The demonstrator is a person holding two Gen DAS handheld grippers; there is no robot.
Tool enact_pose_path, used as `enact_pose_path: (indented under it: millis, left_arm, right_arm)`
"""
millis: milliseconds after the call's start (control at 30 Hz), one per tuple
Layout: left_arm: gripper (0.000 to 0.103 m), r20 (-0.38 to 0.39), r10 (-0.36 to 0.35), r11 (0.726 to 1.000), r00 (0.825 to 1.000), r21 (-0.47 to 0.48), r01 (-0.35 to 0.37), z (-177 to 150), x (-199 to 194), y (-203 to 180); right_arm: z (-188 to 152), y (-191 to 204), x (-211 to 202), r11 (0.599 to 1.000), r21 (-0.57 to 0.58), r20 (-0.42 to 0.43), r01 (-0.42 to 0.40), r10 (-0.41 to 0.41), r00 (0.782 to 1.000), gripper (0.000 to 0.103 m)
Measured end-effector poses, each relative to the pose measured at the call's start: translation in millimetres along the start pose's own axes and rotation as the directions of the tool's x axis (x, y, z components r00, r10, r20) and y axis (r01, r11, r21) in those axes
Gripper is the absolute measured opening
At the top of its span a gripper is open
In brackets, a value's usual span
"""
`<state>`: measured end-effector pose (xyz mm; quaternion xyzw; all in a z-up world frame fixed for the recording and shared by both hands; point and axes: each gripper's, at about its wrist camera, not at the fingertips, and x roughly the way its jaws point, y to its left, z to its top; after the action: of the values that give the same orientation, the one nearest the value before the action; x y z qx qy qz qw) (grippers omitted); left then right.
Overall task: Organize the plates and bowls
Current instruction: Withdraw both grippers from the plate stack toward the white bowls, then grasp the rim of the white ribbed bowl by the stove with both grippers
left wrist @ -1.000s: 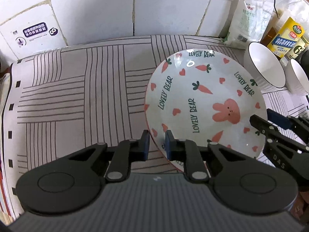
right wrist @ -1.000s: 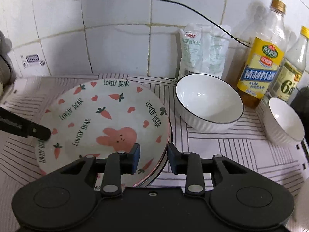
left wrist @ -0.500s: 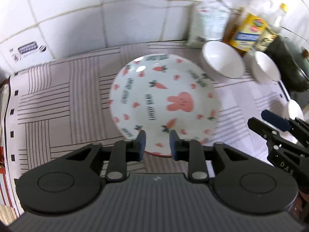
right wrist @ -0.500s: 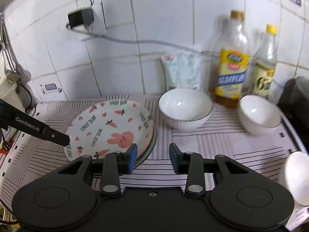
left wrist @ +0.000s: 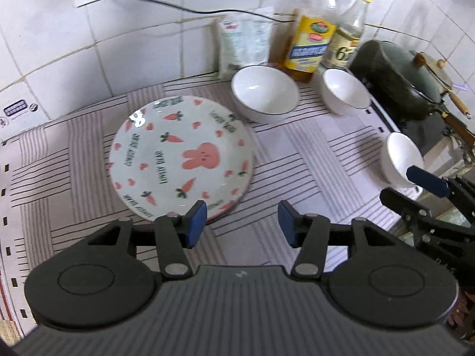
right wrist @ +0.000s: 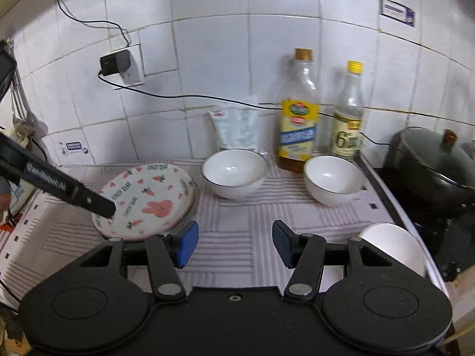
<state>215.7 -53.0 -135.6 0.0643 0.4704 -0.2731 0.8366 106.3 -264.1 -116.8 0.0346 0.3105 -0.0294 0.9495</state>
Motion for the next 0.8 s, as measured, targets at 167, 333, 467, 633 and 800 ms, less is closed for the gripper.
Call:
enact_pose_path:
  millis: [167, 333, 467, 633, 800]
  left_arm:
    - [0.066, 0.002, -0.040, 0.999, 0.999, 0.029, 0.040, -3, 0, -29]
    - [0.082, 0.011, -0.121, 0.992, 0.993, 0.024, 0.120, -5, 4, -52]
    - [0.087, 0.002, -0.136, 0.989, 0.991, 0.054, 0.135, -3, 17, -73]
    - [0.088, -0.031, -0.142, 0.987, 0.989, 0.070, 0.144, 1, 49, -103]
    - [0.088, -0.028, -0.152, 0.986, 0.988, 0.071, 0.153, 5, 77, -135]
  right_arm:
    - [-11, -24, -16, 0.999, 0.018, 0.002, 0.028, -0.028, 1.000, 0.068]
    - [-23, -47, -25, 0.996, 0.032, -0.023, 0.088, -0.087, 0.996, 0.071]
    - [-39, -65, -25, 0.992, 0.034, -0.032, 0.118, -0.117, 0.993, 0.073]
    - [-61, -95, -15, 0.984, 0.083, -0.064, 0.157, -0.152, 0.986, 0.073]
    - [-81, -126, 0, 0.976, 0.134, -0.085, 0.174, -0.164, 0.983, 0.073]
